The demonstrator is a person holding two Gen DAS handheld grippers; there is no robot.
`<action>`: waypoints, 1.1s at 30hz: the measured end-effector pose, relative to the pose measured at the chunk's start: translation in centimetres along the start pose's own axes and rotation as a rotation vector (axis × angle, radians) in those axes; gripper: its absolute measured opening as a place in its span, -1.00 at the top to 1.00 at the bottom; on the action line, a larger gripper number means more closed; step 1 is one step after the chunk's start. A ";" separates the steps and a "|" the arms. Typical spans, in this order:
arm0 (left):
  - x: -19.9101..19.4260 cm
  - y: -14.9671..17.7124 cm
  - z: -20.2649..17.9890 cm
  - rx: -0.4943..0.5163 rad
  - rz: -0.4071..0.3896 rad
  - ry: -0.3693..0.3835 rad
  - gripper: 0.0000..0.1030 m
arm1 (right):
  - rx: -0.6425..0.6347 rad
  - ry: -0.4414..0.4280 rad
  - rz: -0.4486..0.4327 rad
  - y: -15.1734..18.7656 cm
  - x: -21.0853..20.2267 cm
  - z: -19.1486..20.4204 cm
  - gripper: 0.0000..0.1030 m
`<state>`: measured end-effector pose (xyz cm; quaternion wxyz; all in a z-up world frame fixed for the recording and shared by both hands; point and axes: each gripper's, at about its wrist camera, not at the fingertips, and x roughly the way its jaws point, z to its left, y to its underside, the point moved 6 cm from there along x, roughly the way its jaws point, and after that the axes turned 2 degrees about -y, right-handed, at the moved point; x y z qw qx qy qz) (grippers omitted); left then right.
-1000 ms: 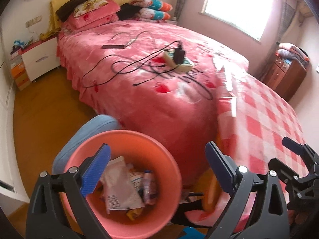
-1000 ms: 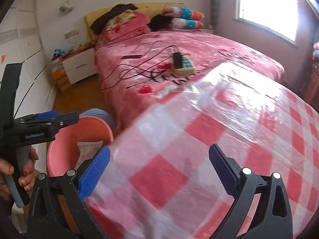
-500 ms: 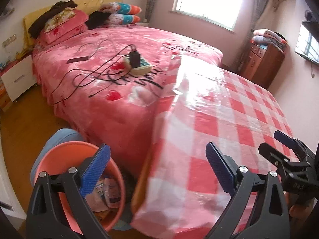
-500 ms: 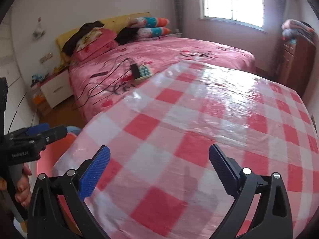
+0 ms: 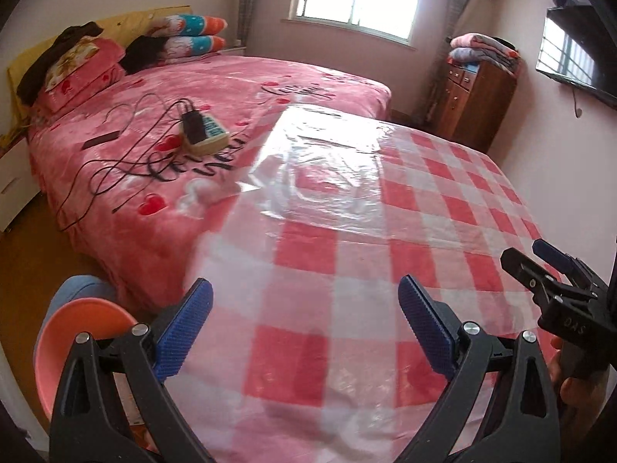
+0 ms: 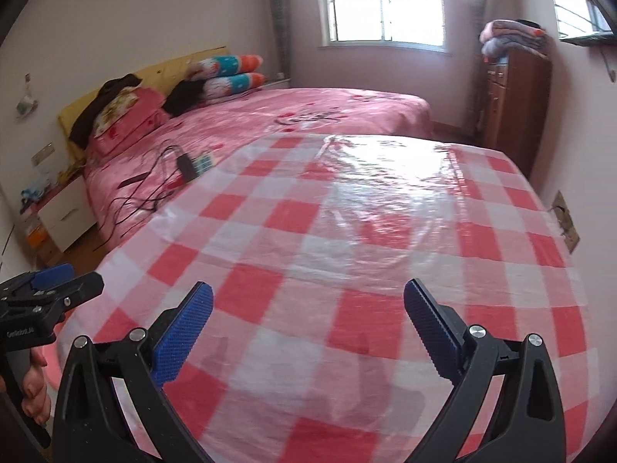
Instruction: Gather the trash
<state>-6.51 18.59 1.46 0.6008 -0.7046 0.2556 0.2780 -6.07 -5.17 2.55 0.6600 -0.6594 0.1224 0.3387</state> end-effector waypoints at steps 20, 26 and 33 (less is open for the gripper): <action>1.8 -2.0 -8.4 0.069 -0.056 0.063 -0.89 | 0.061 0.160 -0.053 -0.1 -1.5 -7.7 -0.90; 2.5 -2.1 -10.5 0.088 -0.048 0.075 -0.89 | 0.078 0.178 -0.071 -0.1 -2.0 -9.1 -0.90; 3.0 -2.1 -12.7 0.112 -0.046 0.086 -0.89 | 0.104 0.187 -0.086 0.0 -2.4 -10.4 -0.90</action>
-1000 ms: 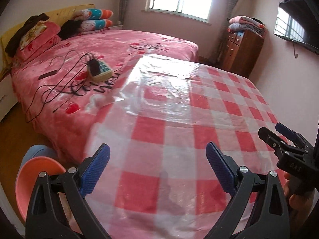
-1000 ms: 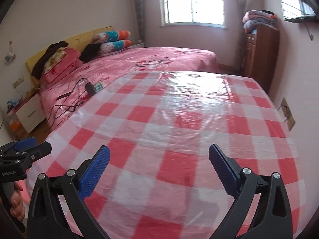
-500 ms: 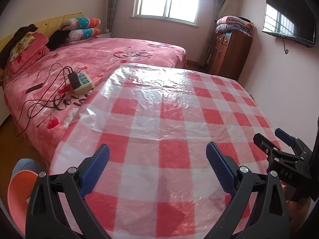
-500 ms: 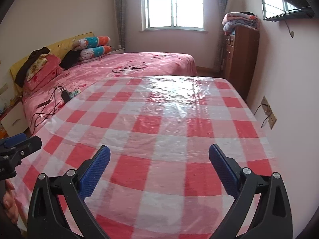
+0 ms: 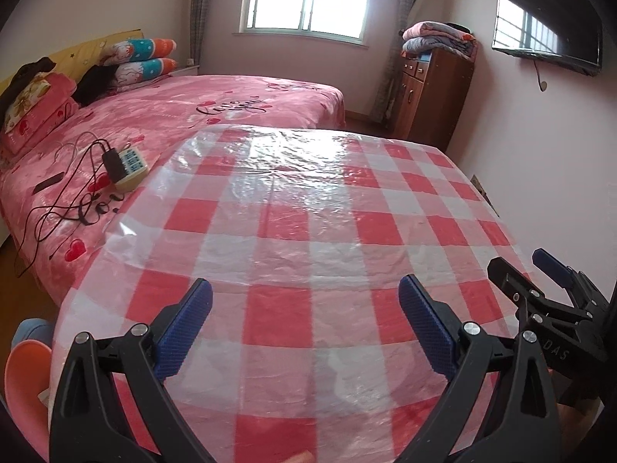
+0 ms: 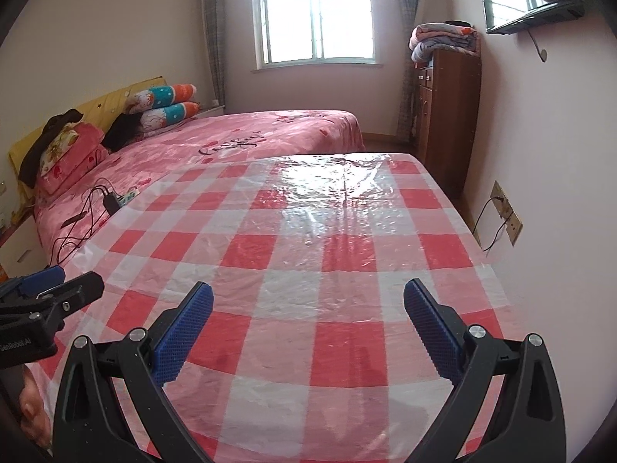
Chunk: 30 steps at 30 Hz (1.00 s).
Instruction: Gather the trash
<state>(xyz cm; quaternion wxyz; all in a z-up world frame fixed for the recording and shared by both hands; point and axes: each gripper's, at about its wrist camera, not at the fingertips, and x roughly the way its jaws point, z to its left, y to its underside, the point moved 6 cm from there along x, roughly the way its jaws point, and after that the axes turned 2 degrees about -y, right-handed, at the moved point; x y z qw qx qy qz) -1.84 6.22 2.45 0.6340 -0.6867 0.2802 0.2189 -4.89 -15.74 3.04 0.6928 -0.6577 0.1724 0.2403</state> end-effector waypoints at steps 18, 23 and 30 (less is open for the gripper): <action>0.7 -0.1 -2.6 0.051 -0.016 -0.021 -0.89 | 0.026 0.014 0.000 0.3 -0.1 -1.7 -0.90; 0.8 -0.1 -2.7 0.043 -0.014 -0.021 -0.89 | 0.019 0.014 -0.002 0.4 -0.2 -1.8 -0.90; 0.9 -0.1 -2.7 0.040 -0.015 -0.023 -0.89 | 0.010 0.015 0.002 0.5 -0.1 -1.7 -0.90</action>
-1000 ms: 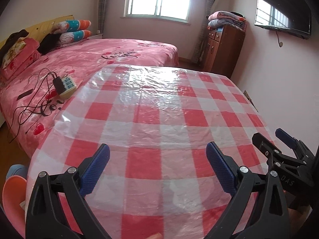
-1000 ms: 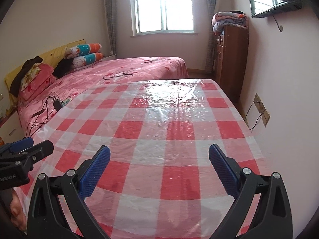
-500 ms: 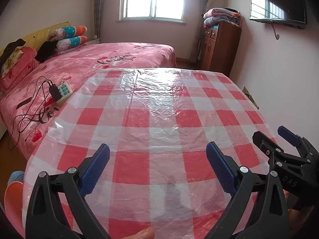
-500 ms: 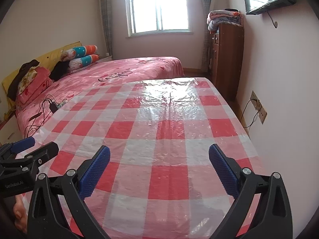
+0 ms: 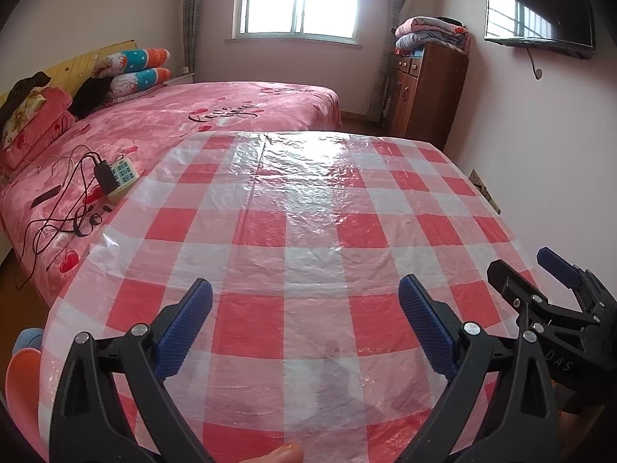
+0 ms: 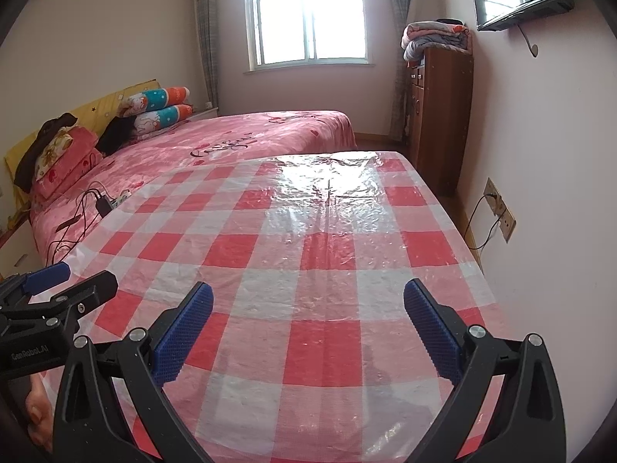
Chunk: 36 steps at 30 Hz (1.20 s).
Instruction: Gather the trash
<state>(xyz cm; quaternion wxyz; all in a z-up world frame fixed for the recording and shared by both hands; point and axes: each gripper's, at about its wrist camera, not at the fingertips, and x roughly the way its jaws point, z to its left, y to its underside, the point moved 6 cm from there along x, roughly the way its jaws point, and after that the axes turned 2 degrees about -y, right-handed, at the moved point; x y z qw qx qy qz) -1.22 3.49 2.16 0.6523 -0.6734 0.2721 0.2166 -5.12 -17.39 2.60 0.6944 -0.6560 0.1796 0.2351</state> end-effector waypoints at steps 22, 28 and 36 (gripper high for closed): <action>1.7 0.6 0.9 -0.051 0.025 0.009 -0.89 | -0.022 -0.009 0.063 1.0 1.8 0.9 -0.90; 4.3 1.7 1.2 -0.047 0.111 -0.024 -0.89 | 0.031 -0.031 0.137 1.5 3.1 0.2 -0.90; 7.4 2.5 0.9 -0.031 0.218 -0.050 -0.89 | 0.113 0.017 0.287 3.1 6.0 -1.3 -0.91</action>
